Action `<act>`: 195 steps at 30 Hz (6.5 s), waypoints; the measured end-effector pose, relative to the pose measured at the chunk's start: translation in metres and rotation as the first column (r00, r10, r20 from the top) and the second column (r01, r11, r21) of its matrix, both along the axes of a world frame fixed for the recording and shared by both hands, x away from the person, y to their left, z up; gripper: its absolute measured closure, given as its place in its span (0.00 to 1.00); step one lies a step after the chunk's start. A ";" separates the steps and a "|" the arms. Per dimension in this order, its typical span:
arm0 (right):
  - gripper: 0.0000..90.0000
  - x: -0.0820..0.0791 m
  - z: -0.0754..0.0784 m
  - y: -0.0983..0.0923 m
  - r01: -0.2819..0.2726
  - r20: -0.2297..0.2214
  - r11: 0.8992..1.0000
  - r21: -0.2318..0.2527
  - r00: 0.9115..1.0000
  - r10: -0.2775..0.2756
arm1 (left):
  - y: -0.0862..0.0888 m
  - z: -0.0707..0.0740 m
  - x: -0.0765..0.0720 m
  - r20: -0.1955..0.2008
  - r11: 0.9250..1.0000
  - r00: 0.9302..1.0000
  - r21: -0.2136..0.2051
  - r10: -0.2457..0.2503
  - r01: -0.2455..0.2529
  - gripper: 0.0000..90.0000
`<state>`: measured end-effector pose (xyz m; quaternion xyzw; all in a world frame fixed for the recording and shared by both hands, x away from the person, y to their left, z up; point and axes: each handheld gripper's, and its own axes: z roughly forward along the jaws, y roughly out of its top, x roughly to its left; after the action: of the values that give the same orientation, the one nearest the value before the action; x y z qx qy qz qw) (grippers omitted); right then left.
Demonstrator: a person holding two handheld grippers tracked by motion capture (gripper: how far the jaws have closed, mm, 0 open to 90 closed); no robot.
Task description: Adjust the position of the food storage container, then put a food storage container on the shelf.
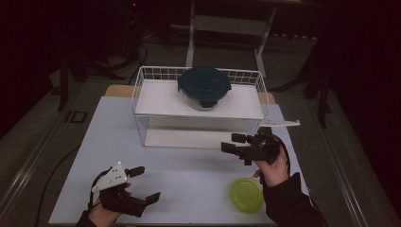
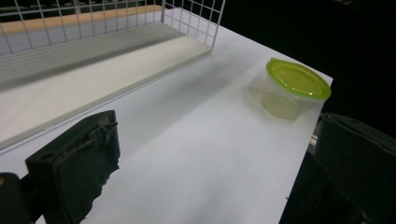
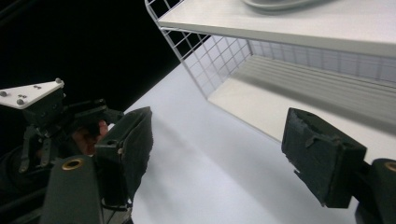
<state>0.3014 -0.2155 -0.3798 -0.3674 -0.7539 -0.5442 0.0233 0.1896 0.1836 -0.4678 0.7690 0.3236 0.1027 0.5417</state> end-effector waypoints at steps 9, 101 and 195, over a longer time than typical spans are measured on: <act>0.25 -0.015 -0.028 -0.035 0.040 0.016 0.998 -0.040 0.999 -0.039 | -0.001 -0.008 0.000 -0.008 1.000 1.000 -0.013 0.021 -0.021 0.00; 1.00 -0.049 -0.139 -0.024 -0.140 -0.222 0.918 -0.370 0.973 0.059 | 0.003 -0.015 -0.001 -0.005 0.998 0.999 -0.031 0.047 -0.047 0.00; 0.76 -0.023 -0.102 0.031 -0.071 -0.138 0.947 -0.313 0.990 0.028 | 0.001 -0.010 -0.002 0.043 1.000 0.999 -0.008 -0.006 0.006 0.00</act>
<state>0.2786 -0.1842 -0.4816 -0.3826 -0.8374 -0.3895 0.0274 0.1875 0.1848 -0.4775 0.7653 0.3100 0.1161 0.5519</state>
